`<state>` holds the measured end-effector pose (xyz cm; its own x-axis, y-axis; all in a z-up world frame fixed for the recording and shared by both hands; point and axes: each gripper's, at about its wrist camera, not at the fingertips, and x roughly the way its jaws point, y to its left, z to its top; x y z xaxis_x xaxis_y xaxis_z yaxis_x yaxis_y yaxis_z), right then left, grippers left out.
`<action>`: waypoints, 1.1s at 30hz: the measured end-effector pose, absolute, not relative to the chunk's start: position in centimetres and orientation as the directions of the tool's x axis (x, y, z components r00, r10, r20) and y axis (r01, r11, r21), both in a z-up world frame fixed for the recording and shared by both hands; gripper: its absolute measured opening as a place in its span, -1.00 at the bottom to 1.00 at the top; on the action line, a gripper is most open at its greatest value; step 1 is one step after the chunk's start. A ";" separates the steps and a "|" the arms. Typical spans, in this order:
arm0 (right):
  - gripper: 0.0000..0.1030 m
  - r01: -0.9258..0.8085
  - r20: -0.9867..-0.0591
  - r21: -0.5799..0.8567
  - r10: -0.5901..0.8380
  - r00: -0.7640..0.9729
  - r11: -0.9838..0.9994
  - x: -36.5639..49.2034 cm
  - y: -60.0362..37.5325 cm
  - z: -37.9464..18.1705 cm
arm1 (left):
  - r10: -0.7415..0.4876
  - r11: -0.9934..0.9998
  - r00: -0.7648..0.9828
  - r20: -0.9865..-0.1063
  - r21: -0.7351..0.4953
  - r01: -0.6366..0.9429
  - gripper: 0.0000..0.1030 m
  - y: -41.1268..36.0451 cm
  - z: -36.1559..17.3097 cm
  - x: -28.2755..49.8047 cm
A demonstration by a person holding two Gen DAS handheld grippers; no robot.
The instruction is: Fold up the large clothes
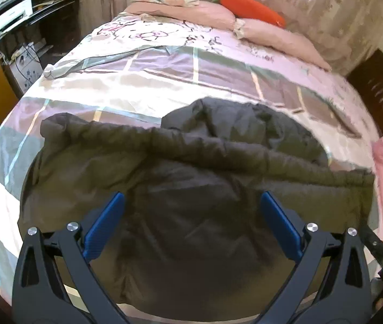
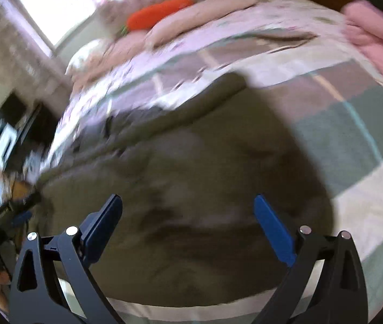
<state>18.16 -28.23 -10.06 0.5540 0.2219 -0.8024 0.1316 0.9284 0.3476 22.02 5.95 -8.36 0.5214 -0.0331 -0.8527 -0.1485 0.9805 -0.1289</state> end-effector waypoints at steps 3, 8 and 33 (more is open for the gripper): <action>0.92 0.196 -0.883 0.235 0.124 0.453 0.952 19.5 -27.1 -12.2 | 0.018 0.979 0.479 -0.878 -0.081 -0.185 0.96 7.6 -9.7 22.4; 0.92 0.397 -0.861 0.135 -0.091 0.500 0.908 17.9 -30.8 -10.9 | 0.103 0.948 0.471 -0.876 -0.057 -0.313 0.96 12.5 -9.1 21.4; 0.97 0.104 -0.657 -0.032 -0.100 0.748 0.994 2.2 -17.1 -3.4 | -0.016 0.998 0.770 -0.638 -0.057 -0.026 0.96 2.9 2.9 1.2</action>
